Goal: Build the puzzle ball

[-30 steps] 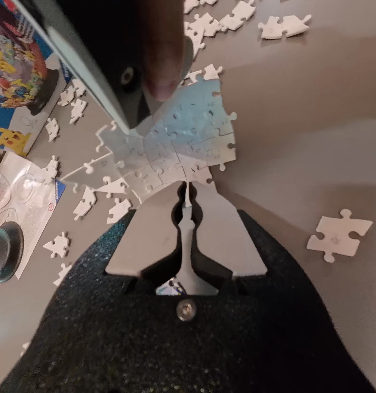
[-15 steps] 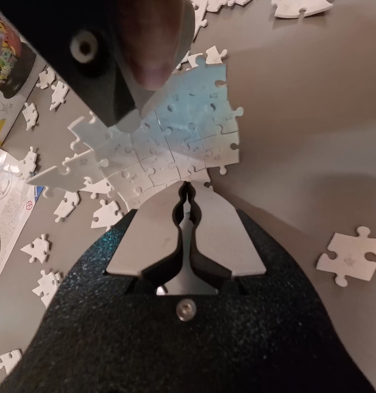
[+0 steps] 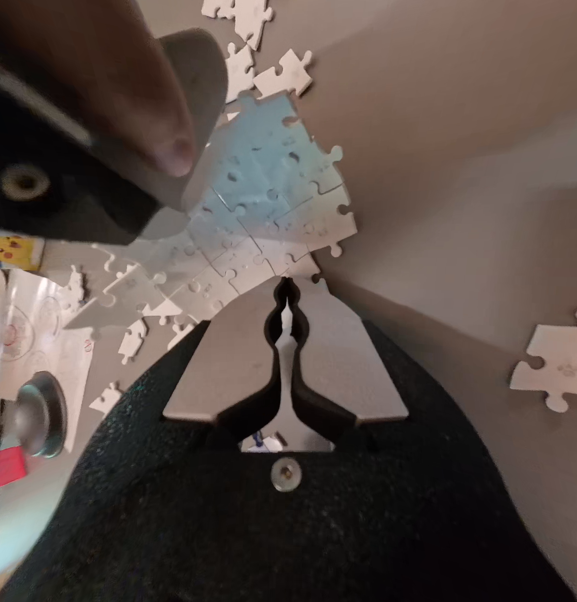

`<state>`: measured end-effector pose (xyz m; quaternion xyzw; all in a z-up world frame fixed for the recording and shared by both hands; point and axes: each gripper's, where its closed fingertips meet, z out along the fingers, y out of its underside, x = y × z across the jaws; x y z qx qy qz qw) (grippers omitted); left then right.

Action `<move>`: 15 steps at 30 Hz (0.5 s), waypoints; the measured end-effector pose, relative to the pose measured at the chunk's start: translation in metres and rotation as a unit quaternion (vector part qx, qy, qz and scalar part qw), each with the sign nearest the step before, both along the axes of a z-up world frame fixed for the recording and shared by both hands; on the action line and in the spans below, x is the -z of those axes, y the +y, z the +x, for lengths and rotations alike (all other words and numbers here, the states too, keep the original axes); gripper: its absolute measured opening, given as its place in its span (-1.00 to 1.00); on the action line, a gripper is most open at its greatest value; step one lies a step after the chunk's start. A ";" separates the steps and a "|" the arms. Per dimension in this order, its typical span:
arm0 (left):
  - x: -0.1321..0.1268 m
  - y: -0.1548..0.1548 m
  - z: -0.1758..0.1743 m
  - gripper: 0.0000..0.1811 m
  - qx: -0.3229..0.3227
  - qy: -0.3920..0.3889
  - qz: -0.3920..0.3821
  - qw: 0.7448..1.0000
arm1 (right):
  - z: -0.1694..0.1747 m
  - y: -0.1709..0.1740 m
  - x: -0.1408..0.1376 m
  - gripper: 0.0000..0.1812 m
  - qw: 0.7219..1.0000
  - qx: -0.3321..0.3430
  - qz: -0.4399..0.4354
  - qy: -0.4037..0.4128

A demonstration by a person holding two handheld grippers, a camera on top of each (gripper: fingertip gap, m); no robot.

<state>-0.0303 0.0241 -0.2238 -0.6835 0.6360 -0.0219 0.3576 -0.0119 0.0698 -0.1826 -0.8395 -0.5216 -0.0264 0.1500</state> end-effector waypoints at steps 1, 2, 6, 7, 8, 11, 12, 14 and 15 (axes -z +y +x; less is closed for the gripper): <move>0.000 0.000 0.000 -1.00 -0.001 -0.010 -0.004 1.000 | 0.000 0.000 0.000 -0.94 1.000 0.001 -0.001 -0.001; 0.000 0.000 0.000 -1.00 -0.002 -0.017 -0.006 1.000 | 0.000 0.000 0.000 -0.94 1.000 0.001 0.000 -0.002; -0.003 0.003 0.001 -1.00 -0.012 -0.042 0.009 0.999 | 0.001 0.000 0.000 -0.94 1.000 0.002 0.001 -0.005; -0.005 0.003 0.002 -1.00 -0.013 -0.046 0.011 0.999 | 0.002 0.000 0.000 -0.94 1.000 0.003 0.001 -0.004; -0.006 0.003 0.004 -1.00 -0.012 -0.051 0.012 0.999 | 0.002 0.000 0.000 -0.94 1.000 0.003 0.000 -0.004; -0.006 0.003 0.010 -1.00 -0.007 -0.057 -0.001 0.998 | 0.001 0.000 0.000 -0.94 1.000 0.003 0.001 -0.003; -0.004 0.002 0.012 -1.00 -0.004 -0.053 -0.007 0.999 | 0.001 0.000 0.000 -0.94 1.000 0.002 0.001 -0.002; -0.002 0.002 0.013 -1.00 -0.001 -0.049 -0.013 0.999 | 0.000 0.000 0.000 -0.94 1.000 0.002 0.002 -0.002; -0.002 0.002 0.013 -1.00 -0.001 -0.048 -0.016 0.999 | 0.001 0.000 0.000 -0.94 1.000 0.003 0.001 0.000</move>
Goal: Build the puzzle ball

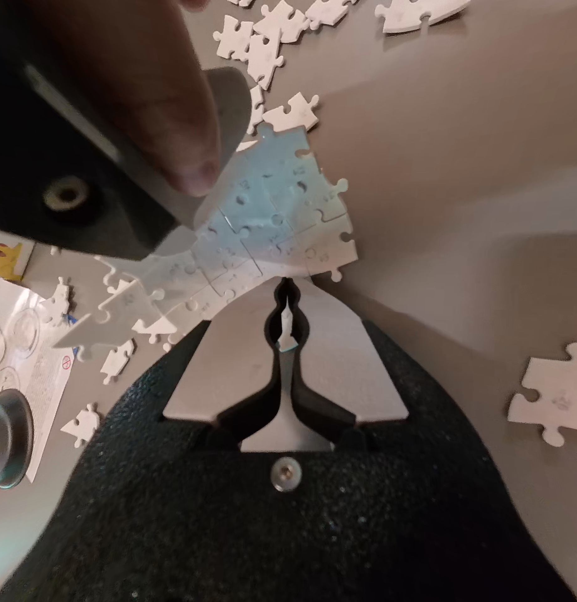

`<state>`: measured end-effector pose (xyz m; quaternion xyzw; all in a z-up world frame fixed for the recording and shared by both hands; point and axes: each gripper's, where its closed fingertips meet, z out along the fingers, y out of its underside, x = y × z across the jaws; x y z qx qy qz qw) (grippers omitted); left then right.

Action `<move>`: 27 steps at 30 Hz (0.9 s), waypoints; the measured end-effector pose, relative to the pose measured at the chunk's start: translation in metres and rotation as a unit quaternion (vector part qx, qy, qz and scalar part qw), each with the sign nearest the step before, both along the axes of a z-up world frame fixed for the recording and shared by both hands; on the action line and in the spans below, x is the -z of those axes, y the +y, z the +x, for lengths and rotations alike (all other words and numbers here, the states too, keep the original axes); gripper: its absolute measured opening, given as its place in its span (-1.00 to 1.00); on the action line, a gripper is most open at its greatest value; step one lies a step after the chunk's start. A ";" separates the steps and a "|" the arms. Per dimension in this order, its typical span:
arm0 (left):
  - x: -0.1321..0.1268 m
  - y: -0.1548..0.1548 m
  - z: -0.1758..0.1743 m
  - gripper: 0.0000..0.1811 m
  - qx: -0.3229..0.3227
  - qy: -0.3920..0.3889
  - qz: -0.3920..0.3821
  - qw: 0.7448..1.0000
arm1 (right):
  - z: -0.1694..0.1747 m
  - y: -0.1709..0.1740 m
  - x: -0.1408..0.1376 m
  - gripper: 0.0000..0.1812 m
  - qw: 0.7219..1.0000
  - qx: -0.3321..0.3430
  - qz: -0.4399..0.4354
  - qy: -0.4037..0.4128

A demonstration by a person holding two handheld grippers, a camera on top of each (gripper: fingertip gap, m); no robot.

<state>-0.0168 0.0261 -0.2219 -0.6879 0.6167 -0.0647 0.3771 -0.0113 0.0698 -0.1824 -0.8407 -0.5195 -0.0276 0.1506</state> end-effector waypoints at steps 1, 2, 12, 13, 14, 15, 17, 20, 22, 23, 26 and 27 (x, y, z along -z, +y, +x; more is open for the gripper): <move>0.000 0.000 0.000 -1.00 0.000 0.001 -0.003 1.000 | 0.000 0.000 0.000 -0.94 1.000 0.000 0.000 0.001; 0.000 0.000 0.000 -1.00 0.001 0.002 -0.004 1.000 | 0.000 0.000 0.000 -0.94 1.000 0.000 -0.001 0.001; 0.001 -0.001 0.000 -1.00 0.024 0.042 0.029 0.998 | 0.001 0.001 0.001 -0.94 1.000 0.005 -0.001 0.003; 0.001 -0.001 0.000 -1.00 0.022 0.034 0.027 0.999 | 0.001 0.001 0.001 -0.94 1.000 0.007 -0.001 0.005; 0.001 -0.001 -0.001 -1.00 0.020 0.026 0.029 0.999 | 0.002 0.001 0.002 -0.94 1.000 0.008 -0.001 0.004; -0.001 0.000 -0.001 -1.00 0.018 0.016 0.036 0.999 | 0.004 0.001 0.002 -0.93 1.000 0.009 -0.002 0.002; -0.014 0.004 -0.002 -1.00 0.006 -0.028 0.052 0.998 | 0.006 0.001 0.003 -0.93 1.000 0.011 -0.002 -0.001; -0.040 0.008 -0.010 -1.00 -0.027 -0.096 0.035 0.994 | 0.007 0.001 0.003 -0.93 1.000 0.012 -0.003 0.001; -0.047 0.010 -0.021 -1.00 -0.045 -0.108 0.028 0.993 | 0.006 0.001 0.003 -0.93 1.000 0.011 -0.003 0.001; -0.048 0.010 -0.025 -1.00 -0.050 -0.104 0.026 0.993 | 0.006 0.001 0.003 -0.93 1.000 0.010 -0.003 0.001; -0.040 0.006 -0.034 -1.00 -0.051 -0.082 0.021 0.995 | 0.005 0.001 0.002 -0.93 1.000 0.009 -0.002 0.000; -0.036 0.004 -0.034 -1.00 -0.047 -0.077 0.020 0.996 | 0.004 0.001 0.002 -0.93 1.000 0.009 -0.001 0.000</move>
